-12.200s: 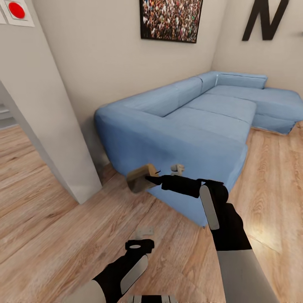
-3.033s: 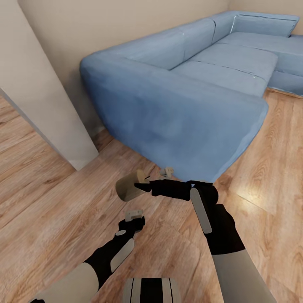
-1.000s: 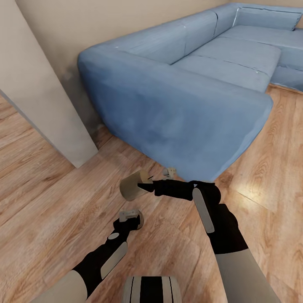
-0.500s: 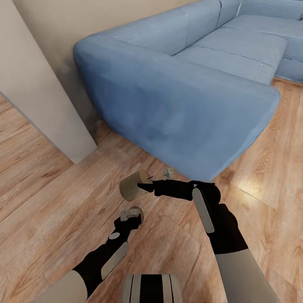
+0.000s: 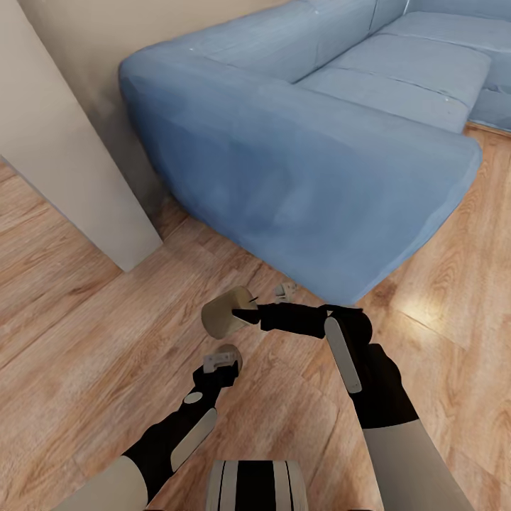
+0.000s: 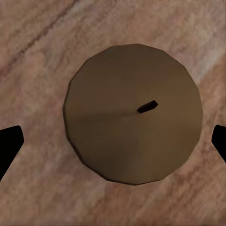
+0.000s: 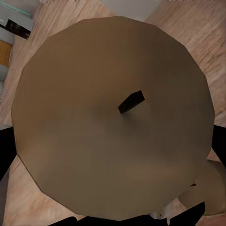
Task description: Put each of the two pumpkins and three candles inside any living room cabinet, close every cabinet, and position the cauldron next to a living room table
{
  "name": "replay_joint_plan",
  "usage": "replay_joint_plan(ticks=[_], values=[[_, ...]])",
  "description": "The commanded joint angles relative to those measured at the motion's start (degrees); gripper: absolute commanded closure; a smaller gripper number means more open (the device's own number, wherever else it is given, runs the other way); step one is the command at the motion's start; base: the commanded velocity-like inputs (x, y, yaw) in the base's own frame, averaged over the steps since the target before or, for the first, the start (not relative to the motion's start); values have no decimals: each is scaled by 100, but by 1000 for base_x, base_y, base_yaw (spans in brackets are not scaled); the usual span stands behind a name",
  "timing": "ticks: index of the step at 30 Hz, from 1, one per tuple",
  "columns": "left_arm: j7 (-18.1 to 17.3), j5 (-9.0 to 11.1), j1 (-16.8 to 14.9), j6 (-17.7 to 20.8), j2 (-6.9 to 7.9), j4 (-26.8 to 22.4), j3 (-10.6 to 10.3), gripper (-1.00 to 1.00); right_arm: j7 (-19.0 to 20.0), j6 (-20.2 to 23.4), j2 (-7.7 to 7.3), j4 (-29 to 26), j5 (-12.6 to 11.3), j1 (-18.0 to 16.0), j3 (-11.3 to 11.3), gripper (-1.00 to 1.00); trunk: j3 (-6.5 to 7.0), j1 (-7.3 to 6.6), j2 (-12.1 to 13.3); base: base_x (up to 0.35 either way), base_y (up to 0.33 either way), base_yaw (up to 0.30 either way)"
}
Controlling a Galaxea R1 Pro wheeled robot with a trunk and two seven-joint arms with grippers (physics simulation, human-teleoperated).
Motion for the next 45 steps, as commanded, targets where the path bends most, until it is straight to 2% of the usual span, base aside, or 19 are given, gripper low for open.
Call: replay_joint_plan(ticks=[1, 6, 13, 33, 36, 40, 45], values=[[0, 0, -1, 0, 0, -1, 0, -100, 2, 2, -1, 0, -6, 0, -3, 100, 0, 0, 0, 0, 0, 0], [0, 0, 0, -3, 0, -19, 1, -100, 6, 2, -2, -2, -7, 0, -5, 100, 0, 0, 0, 0, 0, 0], [0, 0, 0, 0, 9, -139, 4, -100, 6, 2, 0, 0, -7, 0, -5, 100, -111, 13, -7, 0, 0, 0], [17, -6, 0, -3, 9, -154, 9, -100, 8, 2, 0, 0, -7, 0, 10, 100, -111, 13, -7, 19, -48, 0], [18, -8, 0, -7, 9, -153, 9, -100, 7, 2, 0, 0, -7, 0, 12, 100, -177, 21, -11, 0, 0, 0], [25, -9, 0, -8, 10, -154, 9, -100, 6, 2, 10, 0, -7, 0, 13, 100, -177, 21, -11, 0, 0, 0], [26, -9, 0, -5, 17, -152, 9, -100, 7, 2, 11, -3, -7, 0, 13, 100, -244, 28, -15, 0, 0, 0]])
